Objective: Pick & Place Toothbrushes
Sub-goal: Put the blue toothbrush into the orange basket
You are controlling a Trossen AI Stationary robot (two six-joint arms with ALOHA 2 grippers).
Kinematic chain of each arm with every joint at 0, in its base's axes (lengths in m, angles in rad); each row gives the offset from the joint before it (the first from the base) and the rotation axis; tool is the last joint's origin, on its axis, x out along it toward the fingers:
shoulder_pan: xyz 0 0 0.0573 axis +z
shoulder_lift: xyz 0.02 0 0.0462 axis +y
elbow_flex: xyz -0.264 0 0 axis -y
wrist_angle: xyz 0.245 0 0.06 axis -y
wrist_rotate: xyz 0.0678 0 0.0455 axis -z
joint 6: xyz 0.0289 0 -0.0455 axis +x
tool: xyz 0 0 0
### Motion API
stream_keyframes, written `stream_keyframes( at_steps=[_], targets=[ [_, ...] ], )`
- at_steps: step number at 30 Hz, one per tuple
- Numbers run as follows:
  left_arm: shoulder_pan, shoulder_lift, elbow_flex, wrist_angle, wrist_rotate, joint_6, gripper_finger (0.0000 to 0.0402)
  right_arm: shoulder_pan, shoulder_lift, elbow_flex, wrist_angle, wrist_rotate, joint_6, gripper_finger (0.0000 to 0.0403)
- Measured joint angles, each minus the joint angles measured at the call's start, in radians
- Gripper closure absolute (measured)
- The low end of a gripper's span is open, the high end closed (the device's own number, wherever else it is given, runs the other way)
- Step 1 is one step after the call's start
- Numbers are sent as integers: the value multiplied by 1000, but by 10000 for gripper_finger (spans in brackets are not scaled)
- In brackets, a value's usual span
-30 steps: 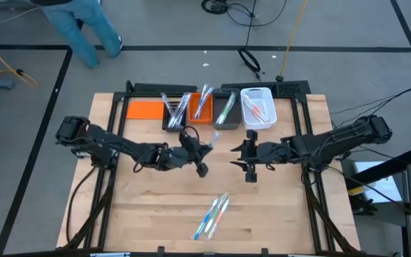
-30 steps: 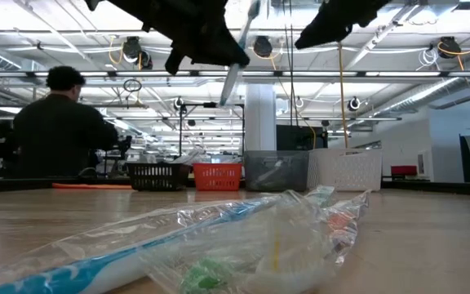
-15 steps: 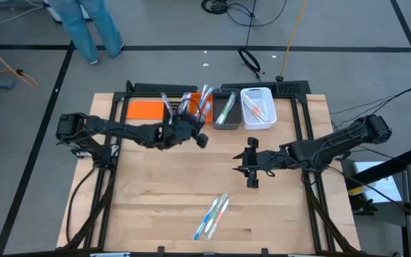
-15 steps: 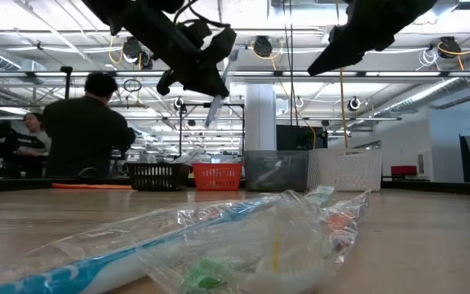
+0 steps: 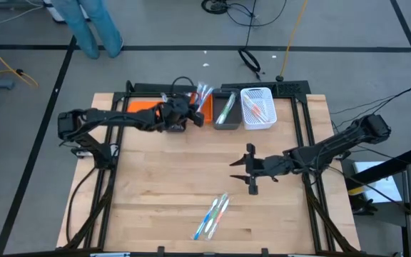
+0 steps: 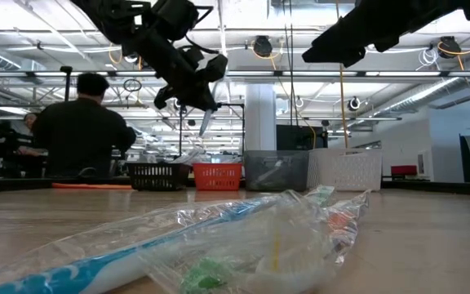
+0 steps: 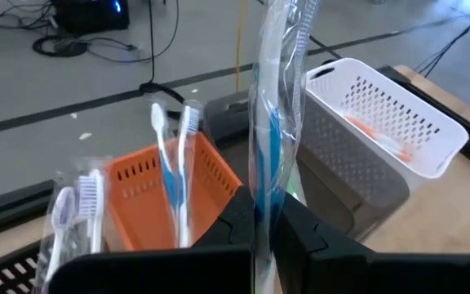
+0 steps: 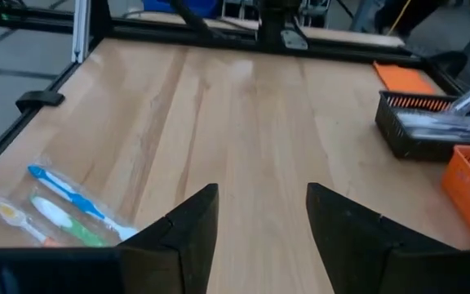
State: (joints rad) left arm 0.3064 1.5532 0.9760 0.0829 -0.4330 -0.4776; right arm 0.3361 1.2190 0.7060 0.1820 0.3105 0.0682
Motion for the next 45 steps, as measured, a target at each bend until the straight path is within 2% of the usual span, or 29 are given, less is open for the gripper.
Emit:
stream_keyframes(
  at_steps=[8,13,22,45],
  targets=[
    [65,44,-1,60,45,-4,394,-10,0,-62,143,2,-66,227],
    [100,108,-1,67,78,-4,394,-22,1,-63,150,4,-97,227],
    [160,124,-1,80,99,4,394,-49,1,-63,150,3,-133,227],
    [153,221,0,119,127,-22,387,-49,1,-63,138,2,-133,231]
  ],
)
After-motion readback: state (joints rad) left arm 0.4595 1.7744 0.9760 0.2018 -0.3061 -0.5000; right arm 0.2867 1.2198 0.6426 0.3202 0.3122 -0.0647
